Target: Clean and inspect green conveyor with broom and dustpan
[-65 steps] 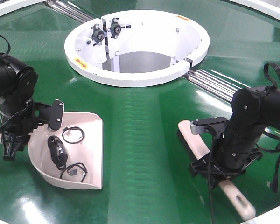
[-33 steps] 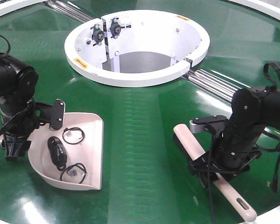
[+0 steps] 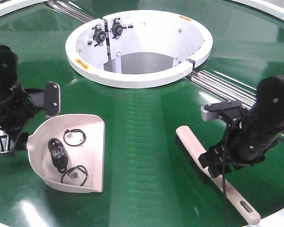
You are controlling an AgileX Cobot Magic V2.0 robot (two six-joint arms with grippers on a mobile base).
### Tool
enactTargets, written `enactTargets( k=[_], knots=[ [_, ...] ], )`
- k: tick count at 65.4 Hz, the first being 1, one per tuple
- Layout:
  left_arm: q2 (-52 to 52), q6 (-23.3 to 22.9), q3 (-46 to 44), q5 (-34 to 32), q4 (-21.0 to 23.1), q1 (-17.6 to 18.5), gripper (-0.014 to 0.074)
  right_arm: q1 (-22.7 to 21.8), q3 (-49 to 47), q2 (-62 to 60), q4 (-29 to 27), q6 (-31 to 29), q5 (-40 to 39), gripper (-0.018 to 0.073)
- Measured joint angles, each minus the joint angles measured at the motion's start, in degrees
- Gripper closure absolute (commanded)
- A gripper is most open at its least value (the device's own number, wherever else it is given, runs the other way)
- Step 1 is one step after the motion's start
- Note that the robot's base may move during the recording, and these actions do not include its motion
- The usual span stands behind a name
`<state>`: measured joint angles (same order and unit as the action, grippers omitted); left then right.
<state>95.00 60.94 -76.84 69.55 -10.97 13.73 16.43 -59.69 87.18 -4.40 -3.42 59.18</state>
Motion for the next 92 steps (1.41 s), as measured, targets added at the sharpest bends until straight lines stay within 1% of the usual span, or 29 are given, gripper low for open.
enactTargets(
  k=[10, 17, 25, 33, 40, 44, 47, 52, 58, 63, 69, 77, 85, 89, 92],
  knots=[
    [-9.0, -3.7, 0.0, 0.8, 3.8, 0.0, 0.0136, 0.0, 0.0, -8.1, 0.7, 0.0, -1.0, 0.0113],
    [-16.9, -6.2, 0.0, 1.0, 7.8, 0.0, 0.0136, 0.0, 0.0, -15.2, 1.0, 0.0, -3.3, 0.0113],
    [-26.3, -7.9, 0.0, 0.9, 12.6, 0.0, 0.0136, 0.0, 0.0, -24.1, 1.0, 0.0, -6.4, 0.0114],
    [-35.3, -14.3, 0.0, -0.5, 17.4, 0.0, 0.0136, 0.0, 0.2, -34.0, 1.4, -0.4, -9.8, 0.0114],
    [-41.9, -22.2, 0.4, -5.5, 21.1, 0.0, 0.0136, 0.0, 0.3, -41.5, 2.3, -0.5, -10.8, 0.0114],
    [-45.3, -25.6, 2.2, -9.0, 22.9, 0.0, 0.0136, 0.0, 0.4, -45.0, 2.5, -0.6, -10.9, 0.0114],
    [-48.5, -27.3, 5.1, -11.3, 23.9, 0.0, 0.0136, 0.0, 1.4, -48.0, 2.5, -0.6, -12.5, 0.0114],
    [-53.4, -28.5, 12.0, -16.3, 24.6, 0.0, 0.0136, 0.0, 5.3, -52.9, 2.7, -0.7, -16.5, 0.0114],
    [-59.2, -30.6, 22.6, -23.7, 24.6, 0.0, 0.0136, 0.0, 12.9, -59.3, 2.9, -0.7, -22.1, 0.0114],
    [-64.2, -33.2, 31.7, -30.3, 24.6, 0.0, 0.0136, 0.0, 19.9, -64.4, 2.9, -0.7, -26.7, 0.0114],
    [-68.7, -35.6, 40.9, -36.0, 24.6, 0.0, 0.0136, 0.0, 27.2, -69.4, 3.1, -0.7, -31.2, 0.0114],
    [-72.1, -38.3, 52.4, -42.9, 24.6, 0.0, 0.0136, 0.0, 37.8, -74.5, 4.4, -0.9, -37.7, 0.0114],
    [-73.7, -39.5, 60.1, -50.8, 24.7, 0.0, 0.0137, 0.0, 46.6, -76.6, 5.2, -0.9, -48.1, 0.0114],
    [-74.0, -39.8, 61.7, -54.2, 24.9, 0.0, 0.0143, 0.0, 49.5, -76.7, 5.3, -0.9, -52.8, 0.0117],
    [-74.0, -39.8, 62.1, -55.5, 24.9, 0.0, 0.0156, 0.0, 50.9, -76.9, 5.3, -0.9, -54.5, 0.0124]
  ],
)
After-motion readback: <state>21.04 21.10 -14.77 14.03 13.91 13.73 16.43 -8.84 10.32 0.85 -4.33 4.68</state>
